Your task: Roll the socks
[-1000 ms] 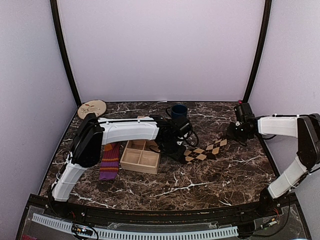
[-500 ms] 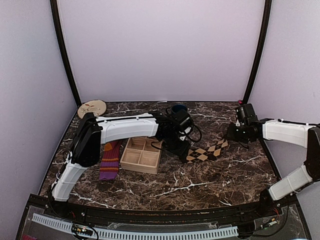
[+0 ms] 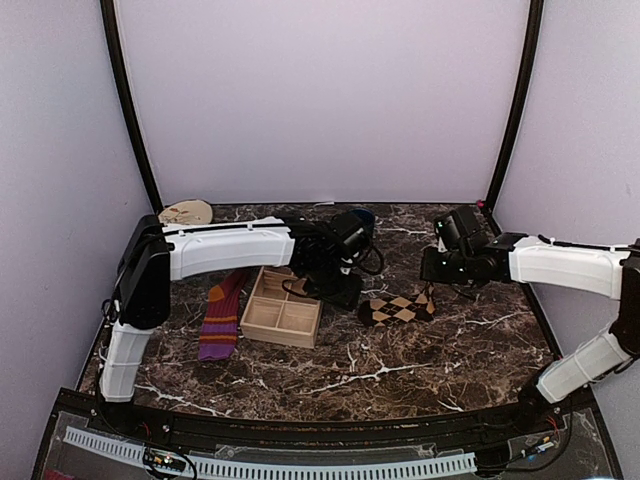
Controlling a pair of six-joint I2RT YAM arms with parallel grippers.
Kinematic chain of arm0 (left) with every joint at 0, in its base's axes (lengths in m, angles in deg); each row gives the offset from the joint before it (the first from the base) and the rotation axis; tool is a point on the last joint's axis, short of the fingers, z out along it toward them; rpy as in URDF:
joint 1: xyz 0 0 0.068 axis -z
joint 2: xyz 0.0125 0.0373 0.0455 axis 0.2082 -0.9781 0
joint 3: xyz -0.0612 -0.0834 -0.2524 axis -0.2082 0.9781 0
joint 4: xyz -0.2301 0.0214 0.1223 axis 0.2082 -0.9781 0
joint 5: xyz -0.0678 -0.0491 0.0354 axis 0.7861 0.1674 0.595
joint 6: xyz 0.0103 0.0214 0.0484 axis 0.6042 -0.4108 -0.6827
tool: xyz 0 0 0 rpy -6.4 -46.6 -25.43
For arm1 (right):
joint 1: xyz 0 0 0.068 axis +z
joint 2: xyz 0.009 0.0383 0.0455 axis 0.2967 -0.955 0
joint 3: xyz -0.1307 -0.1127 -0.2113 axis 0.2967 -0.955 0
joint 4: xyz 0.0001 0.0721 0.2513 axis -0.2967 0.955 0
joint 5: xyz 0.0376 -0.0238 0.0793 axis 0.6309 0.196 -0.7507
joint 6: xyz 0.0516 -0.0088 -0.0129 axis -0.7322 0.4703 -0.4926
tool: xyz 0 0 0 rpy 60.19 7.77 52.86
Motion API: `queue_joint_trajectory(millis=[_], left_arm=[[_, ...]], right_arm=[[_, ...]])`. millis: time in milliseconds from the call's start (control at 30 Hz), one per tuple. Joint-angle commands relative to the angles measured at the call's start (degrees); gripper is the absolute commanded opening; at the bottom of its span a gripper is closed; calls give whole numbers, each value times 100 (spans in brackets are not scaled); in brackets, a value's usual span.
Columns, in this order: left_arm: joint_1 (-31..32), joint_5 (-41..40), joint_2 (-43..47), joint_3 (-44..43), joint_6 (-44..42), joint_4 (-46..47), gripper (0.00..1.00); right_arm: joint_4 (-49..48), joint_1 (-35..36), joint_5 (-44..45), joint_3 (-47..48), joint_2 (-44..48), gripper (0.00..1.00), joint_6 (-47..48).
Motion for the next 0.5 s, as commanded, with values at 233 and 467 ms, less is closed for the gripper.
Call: queue_joint_trajectory(millis=[233, 467], left_arm=[[-195, -186, 1611, 1439, 931, 413, 60], [-248, -169, 1815, 1705, 924, 510, 60]], right_arm=[[259, 1204, 673, 653, -681, 0, -545], [468, 1925, 925, 1248, -1406, 0, -777]])
